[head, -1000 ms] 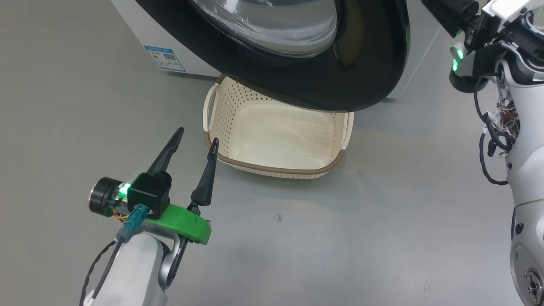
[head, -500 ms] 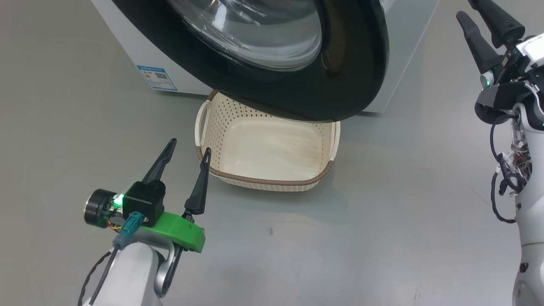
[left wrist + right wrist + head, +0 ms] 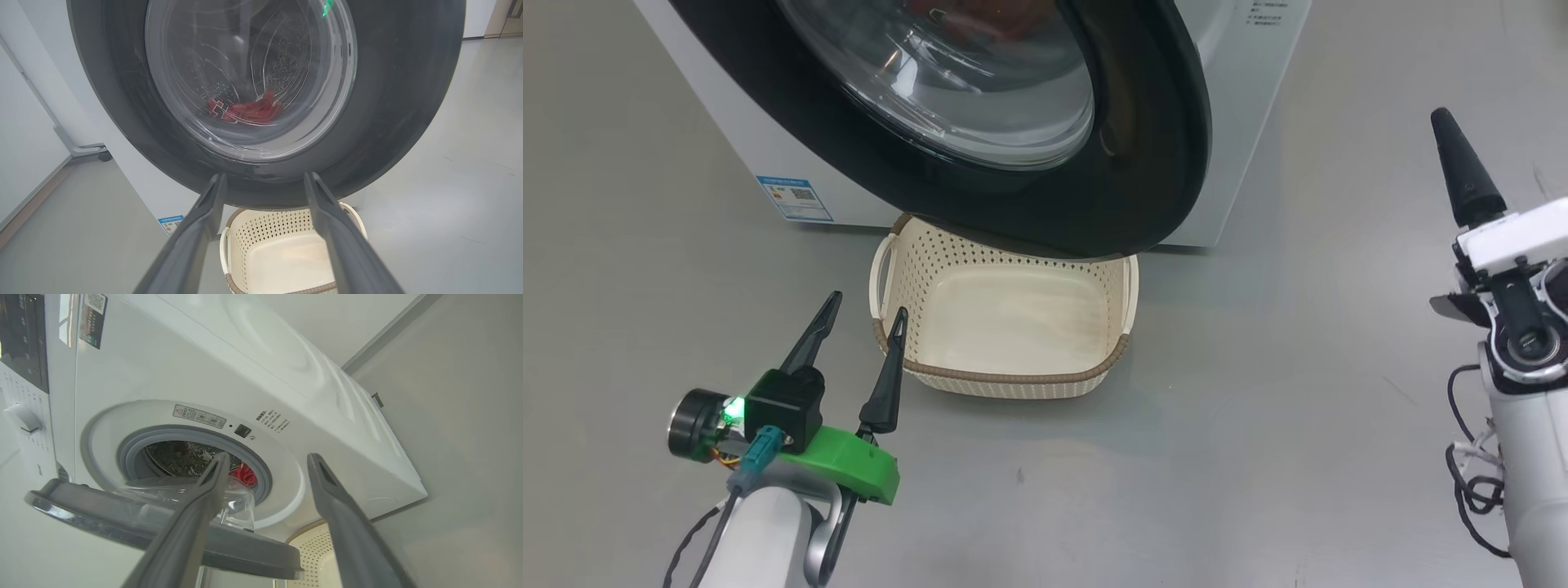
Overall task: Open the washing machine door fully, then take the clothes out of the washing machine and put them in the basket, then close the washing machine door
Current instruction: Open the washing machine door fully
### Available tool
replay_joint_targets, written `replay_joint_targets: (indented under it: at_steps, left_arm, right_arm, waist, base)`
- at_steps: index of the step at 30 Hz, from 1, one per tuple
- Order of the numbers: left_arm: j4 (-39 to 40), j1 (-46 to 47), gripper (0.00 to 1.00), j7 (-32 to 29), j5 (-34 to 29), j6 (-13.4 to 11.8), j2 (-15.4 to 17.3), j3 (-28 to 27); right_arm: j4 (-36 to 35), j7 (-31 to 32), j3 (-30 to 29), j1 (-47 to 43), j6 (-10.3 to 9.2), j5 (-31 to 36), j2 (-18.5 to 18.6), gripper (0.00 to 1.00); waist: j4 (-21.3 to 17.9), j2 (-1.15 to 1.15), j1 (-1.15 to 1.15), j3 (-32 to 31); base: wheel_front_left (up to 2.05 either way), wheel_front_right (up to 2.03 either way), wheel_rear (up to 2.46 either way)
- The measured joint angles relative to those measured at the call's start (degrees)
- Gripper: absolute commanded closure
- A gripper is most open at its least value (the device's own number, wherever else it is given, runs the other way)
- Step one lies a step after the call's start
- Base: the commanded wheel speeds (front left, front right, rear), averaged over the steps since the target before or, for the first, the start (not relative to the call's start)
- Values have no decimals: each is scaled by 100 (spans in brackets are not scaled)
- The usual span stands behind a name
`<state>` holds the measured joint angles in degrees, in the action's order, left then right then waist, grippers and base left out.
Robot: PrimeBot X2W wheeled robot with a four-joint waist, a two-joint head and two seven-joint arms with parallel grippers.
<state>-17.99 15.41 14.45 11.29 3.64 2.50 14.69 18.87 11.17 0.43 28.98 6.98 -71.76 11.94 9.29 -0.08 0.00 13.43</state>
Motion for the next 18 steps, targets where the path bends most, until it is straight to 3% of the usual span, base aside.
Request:
replay_joint_targets:
  at_steps: [4, 9, 14, 18]
  left_arm:
    - [-12, -46, 0, 0, -20, 0, 14, -30]
    - [-33, -105, 0, 0, -22, 0, 20, -59]
    - [-80, -171, 0, 0, -30, 0, 25, -88]
    - [-133, -236, 0, 0, -30, 0, 25, -104]
  right_arm:
    - [-136, -610, 246, -366, 0, 745, 163, 0]
    - [-164, -1449, 672, -730, 0, 2224, 686, 0]
    - [-81, -2081, 942, -948, -20, 3167, 838, 0]
    - [-55, -2475, 1107, -1111, -301, 3762, 944, 0]
  waist:
    - [-92, 0, 0, -96]
    - [-194, 0, 0, -209]
    - [-285, 0, 0, -316]
    - [-340, 0, 0, -406]
  base:
    - [0, 0, 0]
    - [0, 0, 0]
    - [0, 0, 0]
    - [0, 0, 0]
